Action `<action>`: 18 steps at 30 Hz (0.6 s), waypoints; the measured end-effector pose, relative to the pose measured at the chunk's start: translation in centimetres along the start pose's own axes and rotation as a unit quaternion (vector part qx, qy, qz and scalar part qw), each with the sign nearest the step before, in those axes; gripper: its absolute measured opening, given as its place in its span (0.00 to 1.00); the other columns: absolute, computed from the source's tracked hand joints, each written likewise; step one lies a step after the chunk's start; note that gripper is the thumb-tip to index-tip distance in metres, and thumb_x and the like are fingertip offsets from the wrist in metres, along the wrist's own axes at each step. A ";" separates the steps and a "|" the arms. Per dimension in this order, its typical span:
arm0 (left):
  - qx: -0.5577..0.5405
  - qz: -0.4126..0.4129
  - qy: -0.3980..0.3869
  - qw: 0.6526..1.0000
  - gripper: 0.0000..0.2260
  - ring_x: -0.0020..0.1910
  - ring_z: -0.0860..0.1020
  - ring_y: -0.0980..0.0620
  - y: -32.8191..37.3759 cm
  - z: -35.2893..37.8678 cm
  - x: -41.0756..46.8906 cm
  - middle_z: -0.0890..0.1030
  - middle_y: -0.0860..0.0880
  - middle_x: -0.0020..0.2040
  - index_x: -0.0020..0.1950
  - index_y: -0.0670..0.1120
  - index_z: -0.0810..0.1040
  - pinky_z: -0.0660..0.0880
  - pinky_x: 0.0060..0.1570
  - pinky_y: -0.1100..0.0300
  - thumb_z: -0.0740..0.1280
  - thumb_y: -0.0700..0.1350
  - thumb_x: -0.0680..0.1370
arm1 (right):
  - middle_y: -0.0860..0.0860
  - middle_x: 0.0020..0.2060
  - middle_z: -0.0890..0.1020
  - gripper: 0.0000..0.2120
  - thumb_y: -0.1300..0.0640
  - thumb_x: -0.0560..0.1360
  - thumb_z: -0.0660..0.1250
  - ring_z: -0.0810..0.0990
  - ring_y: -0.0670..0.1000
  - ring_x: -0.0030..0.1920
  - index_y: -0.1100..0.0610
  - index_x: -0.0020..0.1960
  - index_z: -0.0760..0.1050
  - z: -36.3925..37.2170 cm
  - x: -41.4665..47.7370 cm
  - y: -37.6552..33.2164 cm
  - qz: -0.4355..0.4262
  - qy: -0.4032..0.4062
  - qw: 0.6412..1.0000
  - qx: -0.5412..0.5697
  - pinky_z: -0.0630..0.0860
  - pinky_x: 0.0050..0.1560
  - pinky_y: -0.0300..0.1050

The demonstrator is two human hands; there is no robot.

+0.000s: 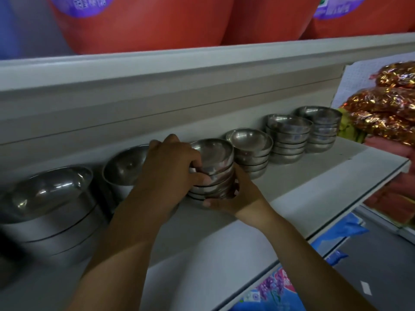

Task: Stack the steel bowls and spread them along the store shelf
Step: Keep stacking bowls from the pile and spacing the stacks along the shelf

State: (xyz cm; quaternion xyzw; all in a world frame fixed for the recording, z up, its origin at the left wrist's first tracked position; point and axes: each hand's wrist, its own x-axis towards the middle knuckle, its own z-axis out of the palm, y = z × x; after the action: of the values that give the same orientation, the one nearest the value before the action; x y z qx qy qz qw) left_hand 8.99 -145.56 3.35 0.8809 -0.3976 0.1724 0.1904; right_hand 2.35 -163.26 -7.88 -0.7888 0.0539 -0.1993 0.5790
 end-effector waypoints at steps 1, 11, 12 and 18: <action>0.018 -0.003 -0.003 1.000 0.13 0.53 0.71 0.51 -0.3 -0.1 0.2 0.77 0.55 0.43 0.41 0.55 0.82 0.58 0.53 0.56 0.76 0.63 0.68 | 0.35 0.56 0.83 0.41 0.62 0.61 0.86 0.81 0.35 0.59 0.41 0.67 0.71 0.3 0.5 0.1 -0.002 0.002 1.000 -0.008 0.78 0.55 0.32; 0.093 -0.005 0.017 0.996 0.12 0.55 0.71 0.52 -1.3 0.8 1.0 0.79 0.56 0.45 0.46 0.55 0.81 0.60 0.57 0.52 0.73 0.61 0.73 | 0.35 0.58 0.74 0.47 0.50 0.59 0.87 0.76 0.35 0.57 0.45 0.69 0.63 1.5 2.9 0.9 -0.014 0.025 0.997 -0.075 0.69 0.51 0.20; 0.101 -0.004 0.019 0.995 0.12 0.55 0.71 0.52 -1.3 0.9 1.0 0.79 0.55 0.45 0.46 0.54 0.81 0.60 0.57 0.52 0.72 0.61 0.73 | 0.34 0.58 0.74 0.47 0.49 0.59 0.87 0.75 0.35 0.57 0.44 0.69 0.63 1.5 2.9 0.9 -0.021 0.026 0.996 -0.082 0.70 0.53 0.21; 0.140 0.004 0.030 0.990 0.12 0.54 0.72 0.51 -1.1 1.3 0.8 0.80 0.54 0.46 0.47 0.54 0.82 0.59 0.56 0.52 0.71 0.62 0.75 | 0.41 0.63 0.74 0.52 0.46 0.59 0.86 0.75 0.44 0.65 0.51 0.76 0.63 1.4 2.8 1.2 -0.019 0.025 0.995 -0.094 0.74 0.66 0.41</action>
State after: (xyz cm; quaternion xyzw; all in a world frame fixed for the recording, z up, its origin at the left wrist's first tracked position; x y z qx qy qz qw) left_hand 10.55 -145.99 2.39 0.8918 -0.3670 0.2534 0.0764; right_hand 5.64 -163.29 -8.59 -0.8356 0.0714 -0.2240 0.4965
